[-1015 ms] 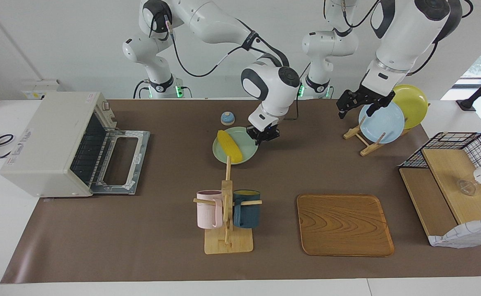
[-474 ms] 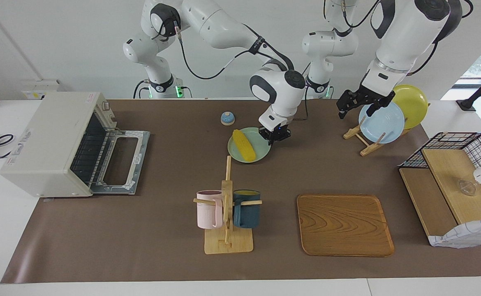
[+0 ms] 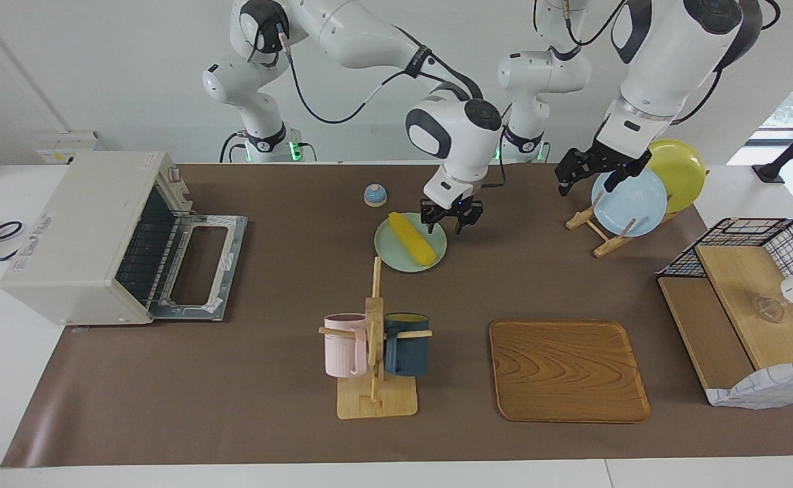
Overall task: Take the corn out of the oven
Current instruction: 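Set the plate on the table while the left gripper reaches the corn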
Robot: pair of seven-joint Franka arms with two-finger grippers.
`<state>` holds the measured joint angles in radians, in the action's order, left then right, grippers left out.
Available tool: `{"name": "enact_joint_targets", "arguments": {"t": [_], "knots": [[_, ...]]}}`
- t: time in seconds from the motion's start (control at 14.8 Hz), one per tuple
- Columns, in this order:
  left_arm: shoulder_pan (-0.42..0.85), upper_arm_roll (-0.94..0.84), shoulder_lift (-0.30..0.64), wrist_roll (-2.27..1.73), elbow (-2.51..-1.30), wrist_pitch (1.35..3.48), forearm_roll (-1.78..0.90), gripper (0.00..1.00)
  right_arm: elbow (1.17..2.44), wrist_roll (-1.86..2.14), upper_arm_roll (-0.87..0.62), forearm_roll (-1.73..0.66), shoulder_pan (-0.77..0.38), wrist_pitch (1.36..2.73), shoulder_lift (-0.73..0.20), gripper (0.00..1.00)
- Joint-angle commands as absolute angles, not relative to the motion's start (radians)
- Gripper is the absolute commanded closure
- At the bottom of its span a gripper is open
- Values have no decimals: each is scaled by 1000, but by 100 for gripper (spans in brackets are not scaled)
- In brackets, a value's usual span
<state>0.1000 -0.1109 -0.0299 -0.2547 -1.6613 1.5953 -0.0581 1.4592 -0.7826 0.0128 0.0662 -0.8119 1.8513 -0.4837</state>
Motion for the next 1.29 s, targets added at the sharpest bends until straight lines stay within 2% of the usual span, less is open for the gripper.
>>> {"name": "enact_joint_targets", "arguments": {"t": [0.0, 0.14, 0.27, 0.47, 0.61, 0.88, 1.22], "knots": [[98, -109, -63, -276, -1697, 1604, -84, 0, 1506, -643, 3, 92, -711, 1757, -388, 33], [103, -110, -60, -296, -1698, 1606, -86, 0, 1587, -637, 5, 142, -646, 1741, -338, 40], [139, -114, -51, -374, -1707, 1621, -86, 0, 1681, -640, 3, 234, -565, 1743, -304, 54], [234, -115, -54, -490, -1794, 1727, -87, 0, 1845, -629, 5, 279, -506, 1793, -247, 93], [300, -114, -38, -567, -1834, 1810, -113, 0, 1935, -614, 3, 308, -431, 1860, -223, 97], [471, -112, 76, -832, -1893, 1997, -120, 0, 2040, -536, 3, 356, -324, 1951, -209, 100], [557, -110, 194, -1064, -1948, 2215, -120, 0, 2114, -488, 3, 388, -239, 2086, -213, 100]]}}
